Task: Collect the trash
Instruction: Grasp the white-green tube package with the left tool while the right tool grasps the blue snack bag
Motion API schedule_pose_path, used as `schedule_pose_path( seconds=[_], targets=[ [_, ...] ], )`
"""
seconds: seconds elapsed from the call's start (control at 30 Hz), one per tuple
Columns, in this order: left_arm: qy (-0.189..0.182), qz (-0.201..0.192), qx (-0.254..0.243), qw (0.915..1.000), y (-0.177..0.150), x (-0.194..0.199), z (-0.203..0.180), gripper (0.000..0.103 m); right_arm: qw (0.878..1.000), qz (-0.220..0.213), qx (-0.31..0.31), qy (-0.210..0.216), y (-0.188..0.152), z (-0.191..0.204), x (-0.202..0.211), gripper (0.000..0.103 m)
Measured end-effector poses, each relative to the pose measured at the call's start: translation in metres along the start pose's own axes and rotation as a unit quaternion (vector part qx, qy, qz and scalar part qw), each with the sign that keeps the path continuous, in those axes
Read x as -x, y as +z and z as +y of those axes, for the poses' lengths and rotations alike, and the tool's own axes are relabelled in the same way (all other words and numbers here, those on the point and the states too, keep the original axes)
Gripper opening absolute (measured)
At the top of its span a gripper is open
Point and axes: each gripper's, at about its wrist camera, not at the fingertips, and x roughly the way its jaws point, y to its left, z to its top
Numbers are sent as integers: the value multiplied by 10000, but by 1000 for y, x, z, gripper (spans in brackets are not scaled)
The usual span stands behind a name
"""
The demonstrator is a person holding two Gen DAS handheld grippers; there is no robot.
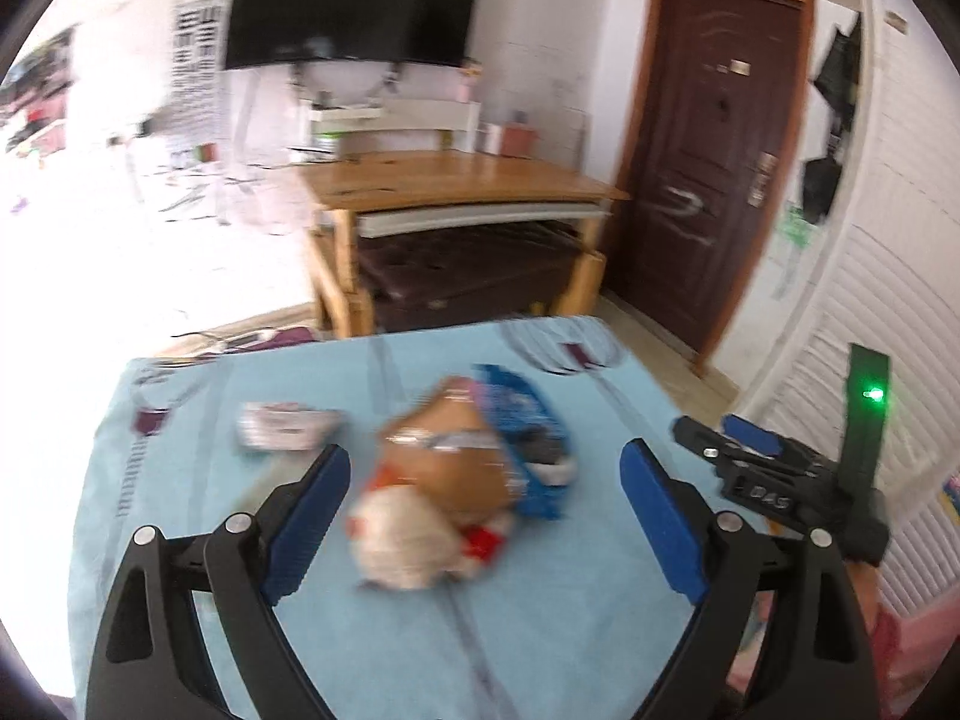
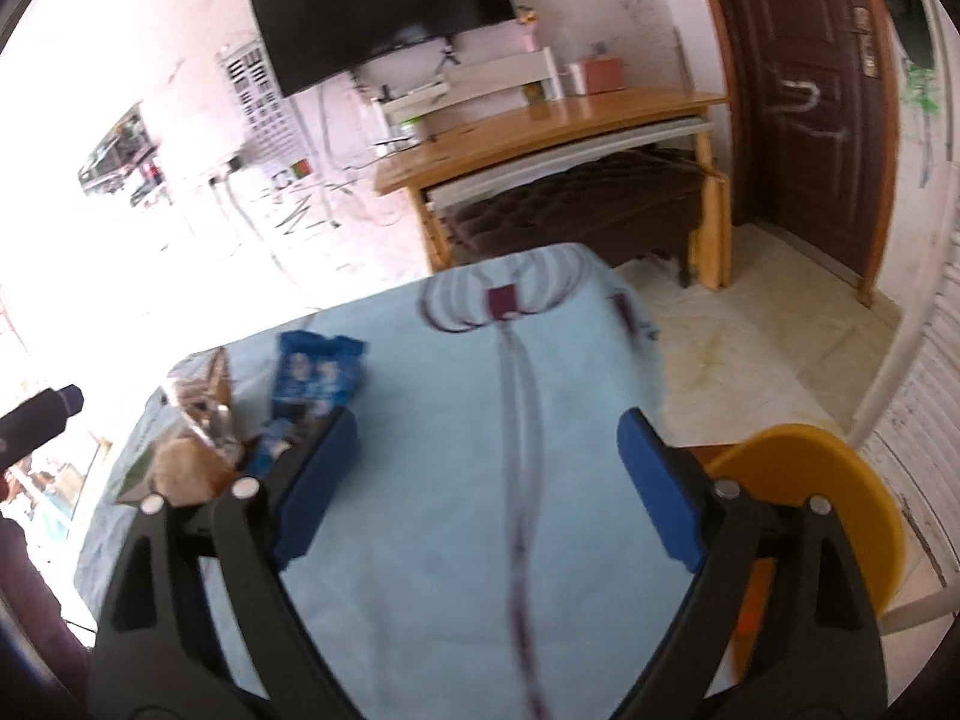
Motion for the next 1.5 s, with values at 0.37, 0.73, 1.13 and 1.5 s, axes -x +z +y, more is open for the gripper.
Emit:
schedule_pose_path(
  seconds=[0.37, 0.73, 1.13, 1.5],
  targets=[
    [812, 578, 696, 9926, -14, -33, 107, 89, 9951, 799, 61, 576, 14, 52, -63, 92],
    [482, 1087, 887, 9889, -33, -79, 128, 89, 9907, 1238, -60, 558, 18, 66, -99, 92],
    [647, 1266, 534, 9884, -52, -98, 115, 42, 9890, 1391, 69, 506, 17, 70, -114, 88],
    [774, 1085, 440, 9901, -60, -87, 103, 19, 9867, 1223, 1062, 170, 0, 95, -96, 23]
  ],
)
